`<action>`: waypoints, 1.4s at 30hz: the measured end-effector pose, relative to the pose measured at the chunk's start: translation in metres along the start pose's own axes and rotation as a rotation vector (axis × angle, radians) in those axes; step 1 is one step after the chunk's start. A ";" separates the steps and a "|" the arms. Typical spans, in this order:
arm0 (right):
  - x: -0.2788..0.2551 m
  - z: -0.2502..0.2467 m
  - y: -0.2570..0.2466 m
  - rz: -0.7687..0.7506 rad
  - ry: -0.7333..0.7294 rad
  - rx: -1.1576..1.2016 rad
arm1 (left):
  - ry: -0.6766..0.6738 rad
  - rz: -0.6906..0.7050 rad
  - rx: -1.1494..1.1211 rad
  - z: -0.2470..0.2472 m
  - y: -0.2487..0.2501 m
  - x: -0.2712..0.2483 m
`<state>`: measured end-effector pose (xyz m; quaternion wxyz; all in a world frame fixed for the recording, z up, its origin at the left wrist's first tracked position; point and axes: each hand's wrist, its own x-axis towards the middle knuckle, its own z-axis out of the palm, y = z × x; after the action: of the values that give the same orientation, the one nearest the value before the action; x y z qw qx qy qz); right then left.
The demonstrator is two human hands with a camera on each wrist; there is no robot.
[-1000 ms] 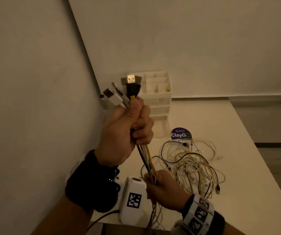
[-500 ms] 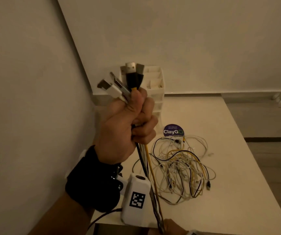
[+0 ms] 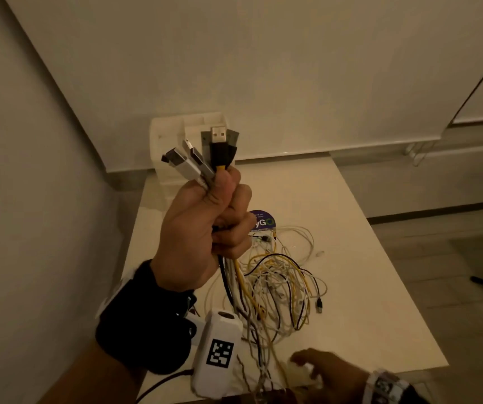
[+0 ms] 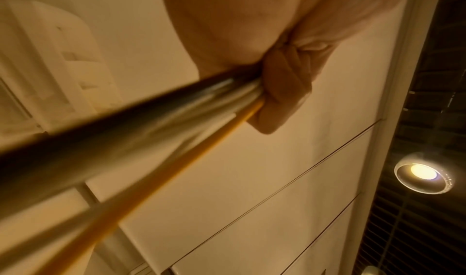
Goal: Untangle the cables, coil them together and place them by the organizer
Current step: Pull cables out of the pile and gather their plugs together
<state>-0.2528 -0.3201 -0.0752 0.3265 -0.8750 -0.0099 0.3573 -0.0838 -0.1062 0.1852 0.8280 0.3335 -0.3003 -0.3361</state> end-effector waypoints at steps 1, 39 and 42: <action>-0.005 -0.014 0.016 0.042 0.072 -0.009 | 0.007 -0.004 0.013 0.000 -0.002 0.001; -0.025 -0.208 -0.194 -0.572 0.830 1.117 | 0.507 0.073 0.492 -0.027 -0.028 0.051; -0.016 -0.196 -0.214 -0.593 0.918 1.014 | 0.524 0.081 0.576 -0.029 -0.029 0.051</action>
<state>-0.0947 -0.2668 0.1630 0.7442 -0.6388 0.0576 -0.1865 -0.0430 -0.1501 0.1598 0.7618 0.6146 -0.1737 -0.1085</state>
